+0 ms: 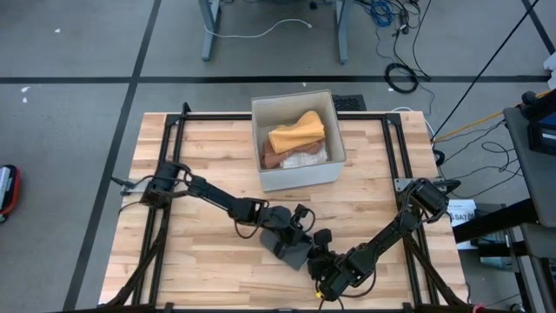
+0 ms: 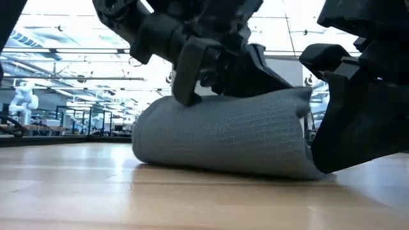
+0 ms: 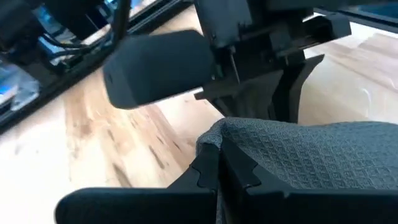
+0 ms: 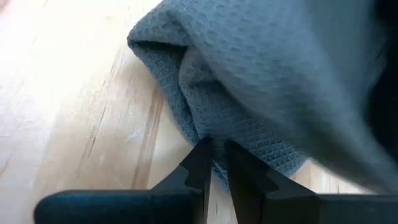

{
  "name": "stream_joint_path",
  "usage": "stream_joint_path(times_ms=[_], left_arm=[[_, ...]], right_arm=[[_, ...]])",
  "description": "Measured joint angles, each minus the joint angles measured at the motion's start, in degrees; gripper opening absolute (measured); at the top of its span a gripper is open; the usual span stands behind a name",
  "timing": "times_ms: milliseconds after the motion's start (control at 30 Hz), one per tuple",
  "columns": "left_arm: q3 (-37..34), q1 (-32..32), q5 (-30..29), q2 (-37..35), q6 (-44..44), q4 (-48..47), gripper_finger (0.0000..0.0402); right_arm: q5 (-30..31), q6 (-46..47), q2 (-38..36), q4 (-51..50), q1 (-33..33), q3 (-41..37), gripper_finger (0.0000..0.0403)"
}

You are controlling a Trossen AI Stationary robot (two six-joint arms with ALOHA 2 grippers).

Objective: Fold towel
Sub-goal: Fold the orange towel

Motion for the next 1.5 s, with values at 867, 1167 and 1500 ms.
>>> stream_joint_path(times_ms=[867, 1167, 1500], left_arm=[[3.18, 0.60, 1.26, 6.11, -0.40, 0.33, 0.0003], [3.18, 0.60, 1.24, 6.11, -1.55, 0.33, 0.0003], [3.12, 0.30, 1.22, 6.11, -2.05, 1.46, 0.0003]], right_arm=[[7.91, 0.49, -5.16, 2.98, 4.46, 0.04, 0.0130], [9.62, -1.08, -4.28, 4.11, 1.19, 0.04, 0.0121], [9.27, 2.31, 0.98, 3.29, 0.92, 0.04, 0.0107]])
